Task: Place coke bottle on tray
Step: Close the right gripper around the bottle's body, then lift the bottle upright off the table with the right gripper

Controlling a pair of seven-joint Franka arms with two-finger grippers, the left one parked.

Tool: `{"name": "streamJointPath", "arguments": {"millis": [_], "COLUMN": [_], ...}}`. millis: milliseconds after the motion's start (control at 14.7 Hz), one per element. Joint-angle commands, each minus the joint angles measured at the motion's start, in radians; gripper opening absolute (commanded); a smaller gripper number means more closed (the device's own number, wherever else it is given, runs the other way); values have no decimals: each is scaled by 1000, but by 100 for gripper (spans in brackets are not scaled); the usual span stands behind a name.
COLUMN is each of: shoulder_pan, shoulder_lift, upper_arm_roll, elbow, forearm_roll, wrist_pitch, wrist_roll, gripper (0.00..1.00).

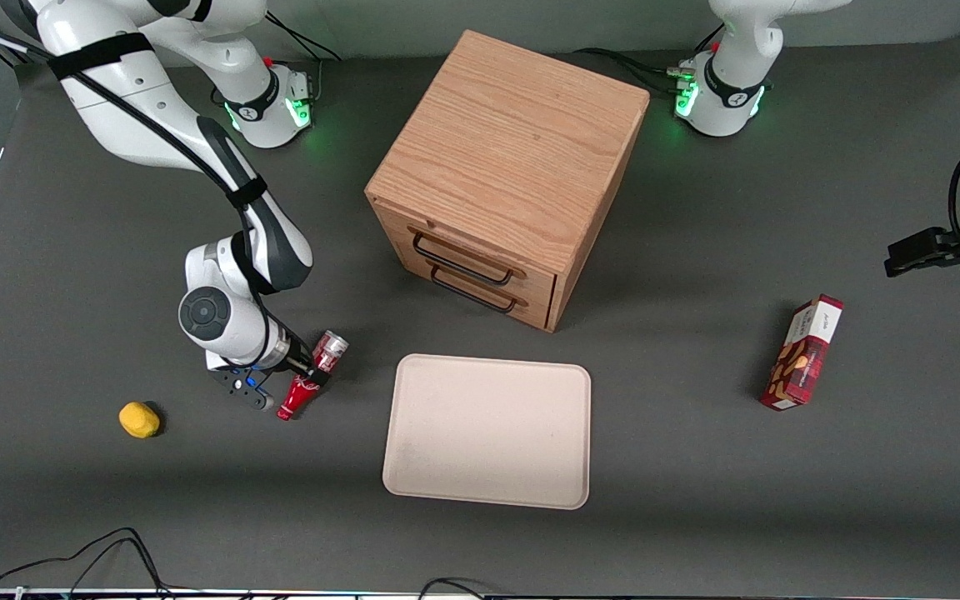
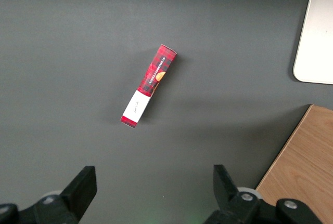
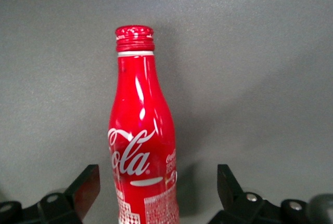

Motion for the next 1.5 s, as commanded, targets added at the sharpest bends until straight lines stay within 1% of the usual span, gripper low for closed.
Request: {"name": "streamJointPath", "arguments": {"millis": [0, 205, 273, 341, 409, 477, 545, 1023, 1227, 1432], "shoulder_pan": [1, 1, 3, 4, 4, 4, 3, 3, 1, -9], "shoulder_lift": [24, 45, 51, 58, 64, 67, 67, 24, -69, -184], "upper_arm_roll": [0, -1, -1, -1, -1, -1, 0, 0, 2, 14], "elbow": [15, 16, 18, 25, 28, 32, 30, 33, 54, 137], "forearm_roll": [-42, -44, -45, -56, -76, -103, -120, -120, -120, -108], "wrist_pitch": [33, 57, 65, 65, 65, 65, 65, 42, -116, -382], "wrist_roll": [58, 67, 82, 102, 127, 147, 155, 152, 133, 9], "gripper": [100, 99, 94, 86, 66, 17, 0, 0, 0, 0]}}
